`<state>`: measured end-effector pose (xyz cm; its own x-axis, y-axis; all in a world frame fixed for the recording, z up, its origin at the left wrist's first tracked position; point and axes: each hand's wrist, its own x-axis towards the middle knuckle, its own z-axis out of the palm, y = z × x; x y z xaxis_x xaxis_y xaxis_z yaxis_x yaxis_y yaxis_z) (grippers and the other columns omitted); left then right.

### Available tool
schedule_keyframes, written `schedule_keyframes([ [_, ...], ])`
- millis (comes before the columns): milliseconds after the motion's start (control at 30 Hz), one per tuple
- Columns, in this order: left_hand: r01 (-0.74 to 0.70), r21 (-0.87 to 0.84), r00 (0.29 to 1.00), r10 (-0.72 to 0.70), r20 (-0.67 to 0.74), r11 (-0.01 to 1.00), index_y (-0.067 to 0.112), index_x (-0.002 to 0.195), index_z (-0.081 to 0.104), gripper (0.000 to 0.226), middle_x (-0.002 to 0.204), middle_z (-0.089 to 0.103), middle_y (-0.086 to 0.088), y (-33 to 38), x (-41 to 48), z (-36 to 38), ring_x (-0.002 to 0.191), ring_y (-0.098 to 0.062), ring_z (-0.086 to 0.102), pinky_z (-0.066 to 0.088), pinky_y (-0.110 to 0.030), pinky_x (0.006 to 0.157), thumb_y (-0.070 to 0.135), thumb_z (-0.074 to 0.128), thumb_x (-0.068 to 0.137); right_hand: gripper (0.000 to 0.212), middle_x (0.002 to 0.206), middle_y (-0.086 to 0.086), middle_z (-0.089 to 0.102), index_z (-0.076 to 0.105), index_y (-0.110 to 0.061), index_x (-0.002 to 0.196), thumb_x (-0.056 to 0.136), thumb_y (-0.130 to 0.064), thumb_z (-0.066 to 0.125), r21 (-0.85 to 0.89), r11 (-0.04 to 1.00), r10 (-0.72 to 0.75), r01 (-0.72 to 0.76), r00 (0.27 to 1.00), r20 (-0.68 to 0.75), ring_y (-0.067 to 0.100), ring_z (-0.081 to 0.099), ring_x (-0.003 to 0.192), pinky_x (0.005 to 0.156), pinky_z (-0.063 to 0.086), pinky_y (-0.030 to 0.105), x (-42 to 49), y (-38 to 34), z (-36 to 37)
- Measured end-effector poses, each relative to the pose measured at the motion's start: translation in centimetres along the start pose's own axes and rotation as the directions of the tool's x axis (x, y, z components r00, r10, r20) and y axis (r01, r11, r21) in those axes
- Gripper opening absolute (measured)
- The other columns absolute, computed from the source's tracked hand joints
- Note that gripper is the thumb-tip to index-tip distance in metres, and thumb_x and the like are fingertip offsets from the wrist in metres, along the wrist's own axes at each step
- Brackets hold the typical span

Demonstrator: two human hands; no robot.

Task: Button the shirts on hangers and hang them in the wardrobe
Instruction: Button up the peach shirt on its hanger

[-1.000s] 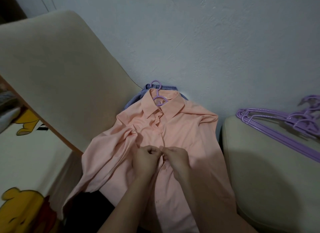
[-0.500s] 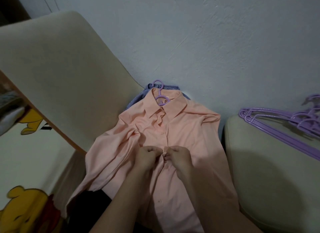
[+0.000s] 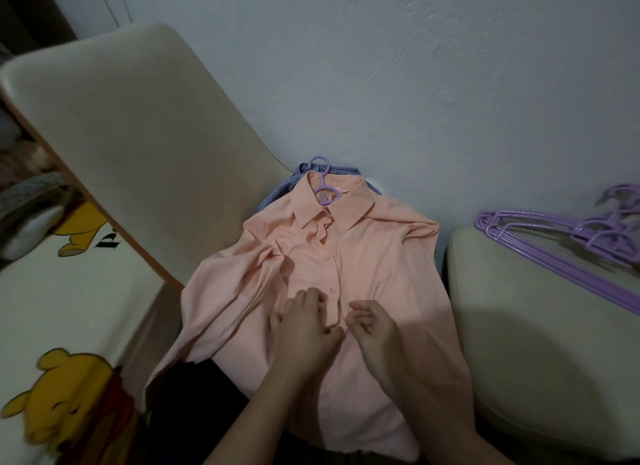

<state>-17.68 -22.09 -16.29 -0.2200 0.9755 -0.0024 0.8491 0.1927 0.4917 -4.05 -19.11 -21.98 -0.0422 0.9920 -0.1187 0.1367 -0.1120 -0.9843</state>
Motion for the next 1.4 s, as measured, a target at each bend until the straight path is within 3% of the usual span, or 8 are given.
schedule_keyframes([
  [133, 0.073, -0.26, 0.987, -0.107, -0.118, 0.963, 0.027, 0.09, 0.057, 0.014, 0.084, 0.065, 0.009, -1.0, -0.6, -0.2, 0.083, -0.018, 0.063, 0.051, -0.038, 0.08, 0.026, 0.065, 0.078, 0.021, 0.098, -0.004, 0.062, 0.068, -0.028, 0.096, 0.082, -0.016, 0.079, -0.188, 0.971, -0.142, 0.146, 0.989, 0.035, 0.006, 0.064, 0.086, 0.078, 0.052, 0.02, -1.7, 0.7, 0.2],
  [267, 0.131, -0.325, 0.978, -0.176, -0.114, 0.936, 0.023, 0.093, 0.058, 0.02, 0.085, 0.07, 0.003, -1.2, -0.5, -0.9, 0.086, -0.025, 0.067, 0.054, -0.038, 0.077, 0.012, 0.064, 0.078, 0.023, 0.094, -0.002, 0.058, 0.061, -0.025, 0.095, 0.081, -0.015, 0.076, -0.311, 0.942, -0.118, 0.124, 0.992, 0.04, 0.003, 0.058, 0.079, 0.07, 0.046, 0.013, -1.6, 0.0, 0.1],
  [500, 0.082, 0.108, 0.996, -0.08, -0.026, 0.991, 0.025, 0.11, 0.047, 0.027, 0.112, 0.062, 0.002, -0.7, -1.7, -0.3, 0.11, -0.027, 0.058, 0.042, -0.041, 0.093, 0.039, 0.053, 0.088, 0.027, 0.084, -0.003, 0.059, 0.054, -0.026, 0.071, 0.081, -0.044, 0.071, -0.497, 0.868, -0.015, -0.009, 0.999, -0.043, 0.02, 0.06, 0.083, 0.074, 0.048, 0.033, -2.0, -2.0, 1.5],
  [700, 0.025, 0.191, 1.0, -0.025, -0.001, 0.981, 0.027, 0.113, 0.044, 0.028, 0.115, 0.057, 0.004, -1.2, -3.5, 0.9, 0.113, -0.023, 0.054, 0.035, -0.039, 0.095, 0.04, 0.048, 0.089, 0.035, 0.119, 0.003, 0.06, 0.06, -0.019, 0.114, 0.088, -0.043, 0.055, -0.8, 0.597, 0.042, -0.064, 0.998, -0.048, 0.026, 0.051, 0.118, 0.096, 0.035, 0.037, -2.9, -2.7, 2.6],
  [933, 0.107, 0.031, 0.991, -0.109, 0.074, 0.994, 0.026, 0.095, 0.049, 0.025, 0.098, 0.068, 0.004, -1.2, -3.1, -0.5, 0.102, -0.026, 0.063, 0.04, -0.037, 0.091, 0.041, 0.063, 0.079, 0.017, 0.11, 0.001, 0.065, 0.051, -0.024, 0.099, 0.087, -0.036, 0.056, -0.806, 0.59, 0.163, -0.042, 0.984, 0.069, 0.027, 0.058, 0.11, 0.084, 0.03, 0.037, -3.4, -4.1, 1.0],
  [1167, 0.166, -0.112, 0.985, -0.171, -0.032, 0.98, 0.022, 0.076, 0.065, 0.018, 0.09, 0.074, -0.004, -0.1, -1.7, -0.7, 0.092, -0.029, 0.068, 0.049, -0.031, 0.072, 0.035, 0.063, 0.088, 0.028, 0.106, 0.002, 0.071, 0.065, -0.026, 0.092, 0.098, -0.044, 0.044, -0.654, 0.745, 0.178, -0.13, 0.984, 0.008, 0.031, 0.062, 0.106, 0.09, 0.047, 0.034, -2.6, -3.6, 1.1],
  [1267, 0.191, -0.199, 0.98, -0.197, -0.008, 0.961, 0.023, 0.061, 0.061, 0.024, 0.081, 0.074, -0.005, -0.6, -1.5, -0.5, 0.085, -0.028, 0.068, 0.044, -0.028, 0.064, 0.025, 0.068, 0.084, 0.033, 0.101, 0.0, 0.073, 0.07, -0.025, 0.092, 0.095, -0.05, 0.049, -0.616, 0.769, 0.2, -0.174, 0.979, -0.027, 0.029, 0.064, 0.102, 0.088, 0.05, 0.034, -2.4, -2.7, 1.2],
  [1400, 0.187, -0.18, 0.982, -0.182, 0.045, 0.966, 0.014, 0.066, 0.067, 0.017, 0.075, 0.071, -0.008, -1.8, -1.6, -1.0, 0.079, -0.027, 0.068, 0.045, -0.03, 0.063, 0.019, 0.068, 0.082, 0.037, 0.099, -0.002, 0.072, 0.072, -0.025, 0.09, 0.082, -0.059, 0.061, -0.542, 0.791, 0.295, -0.282, 0.953, -0.065, 0.027, 0.064, 0.099, 0.089, 0.047, 0.035, -2.0, -2.4, 1.8],
])
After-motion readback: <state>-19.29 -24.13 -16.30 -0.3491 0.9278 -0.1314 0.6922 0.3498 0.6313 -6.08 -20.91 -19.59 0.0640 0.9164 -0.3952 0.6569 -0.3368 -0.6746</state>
